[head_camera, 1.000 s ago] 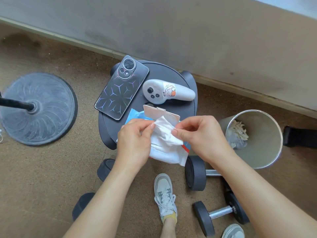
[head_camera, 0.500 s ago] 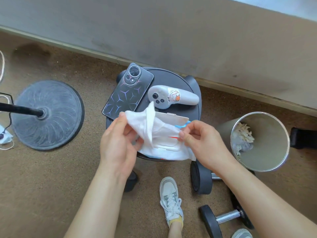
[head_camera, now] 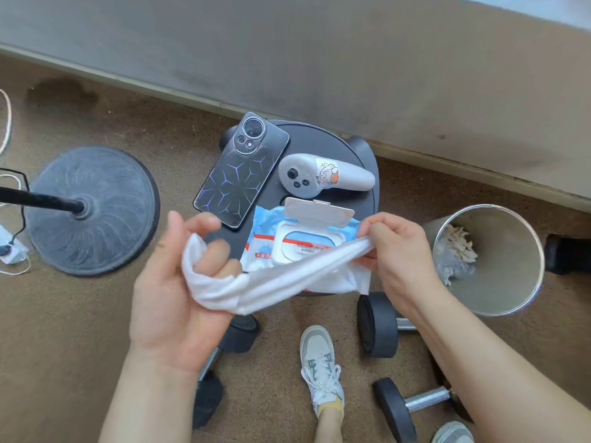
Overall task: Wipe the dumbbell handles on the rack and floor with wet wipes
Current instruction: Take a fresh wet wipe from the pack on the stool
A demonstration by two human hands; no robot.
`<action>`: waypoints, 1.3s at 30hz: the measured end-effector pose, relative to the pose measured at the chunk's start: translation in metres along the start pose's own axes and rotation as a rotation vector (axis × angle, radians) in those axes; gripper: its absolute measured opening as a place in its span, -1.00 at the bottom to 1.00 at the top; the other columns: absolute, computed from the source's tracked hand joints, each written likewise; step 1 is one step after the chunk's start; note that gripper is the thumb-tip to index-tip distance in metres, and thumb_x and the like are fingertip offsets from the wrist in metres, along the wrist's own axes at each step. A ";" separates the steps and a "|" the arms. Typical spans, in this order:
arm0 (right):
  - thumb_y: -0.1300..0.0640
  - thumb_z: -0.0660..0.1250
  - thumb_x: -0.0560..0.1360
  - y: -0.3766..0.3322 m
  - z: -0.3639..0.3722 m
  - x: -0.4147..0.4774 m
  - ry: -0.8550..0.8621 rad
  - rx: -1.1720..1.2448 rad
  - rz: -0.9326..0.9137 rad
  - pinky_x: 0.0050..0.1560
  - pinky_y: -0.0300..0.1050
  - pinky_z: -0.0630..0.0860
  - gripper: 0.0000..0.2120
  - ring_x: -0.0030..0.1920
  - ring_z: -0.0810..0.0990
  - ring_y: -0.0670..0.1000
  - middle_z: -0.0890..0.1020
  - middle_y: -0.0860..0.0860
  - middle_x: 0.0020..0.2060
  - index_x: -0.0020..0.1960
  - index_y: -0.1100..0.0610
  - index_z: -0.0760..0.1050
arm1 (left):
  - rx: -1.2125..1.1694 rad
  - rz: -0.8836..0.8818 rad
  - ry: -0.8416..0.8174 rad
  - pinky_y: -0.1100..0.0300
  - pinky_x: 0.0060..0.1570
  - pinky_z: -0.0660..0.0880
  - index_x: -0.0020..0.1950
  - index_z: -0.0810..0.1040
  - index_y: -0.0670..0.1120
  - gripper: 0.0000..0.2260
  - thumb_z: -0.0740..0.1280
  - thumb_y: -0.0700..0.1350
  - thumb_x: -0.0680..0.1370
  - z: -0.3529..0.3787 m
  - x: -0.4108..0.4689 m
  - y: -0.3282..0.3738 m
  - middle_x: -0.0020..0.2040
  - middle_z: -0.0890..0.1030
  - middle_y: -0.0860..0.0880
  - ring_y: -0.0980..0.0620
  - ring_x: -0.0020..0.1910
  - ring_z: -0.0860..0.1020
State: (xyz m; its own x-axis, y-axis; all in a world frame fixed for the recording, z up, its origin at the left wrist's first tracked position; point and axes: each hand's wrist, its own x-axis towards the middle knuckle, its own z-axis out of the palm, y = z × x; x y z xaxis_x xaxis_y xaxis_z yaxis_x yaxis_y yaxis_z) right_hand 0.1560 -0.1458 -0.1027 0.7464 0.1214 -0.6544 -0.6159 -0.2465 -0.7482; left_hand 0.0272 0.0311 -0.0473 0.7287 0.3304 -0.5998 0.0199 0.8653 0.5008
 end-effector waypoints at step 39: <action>0.41 0.33 0.35 -0.017 -0.035 -0.040 -0.022 -0.459 -0.252 -0.07 -0.24 0.46 -0.63 -0.12 0.52 -0.18 0.58 -0.14 -0.10 -0.01 -0.02 0.48 | 2.041 0.424 0.362 0.09 -0.31 0.35 0.04 0.39 -0.05 -0.69 0.37 0.11 0.49 0.038 0.022 -0.079 -0.17 0.62 -0.04 -0.20 -0.23 0.61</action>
State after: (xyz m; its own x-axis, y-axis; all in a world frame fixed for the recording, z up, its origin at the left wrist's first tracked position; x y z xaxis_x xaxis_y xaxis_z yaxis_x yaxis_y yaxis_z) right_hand 0.1453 -0.1804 -0.0599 0.8487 0.2507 -0.4658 -0.2401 -0.6020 -0.7615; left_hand 0.0679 -0.0442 -0.0766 0.7611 0.6050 -0.2337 0.6486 -0.7144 0.2628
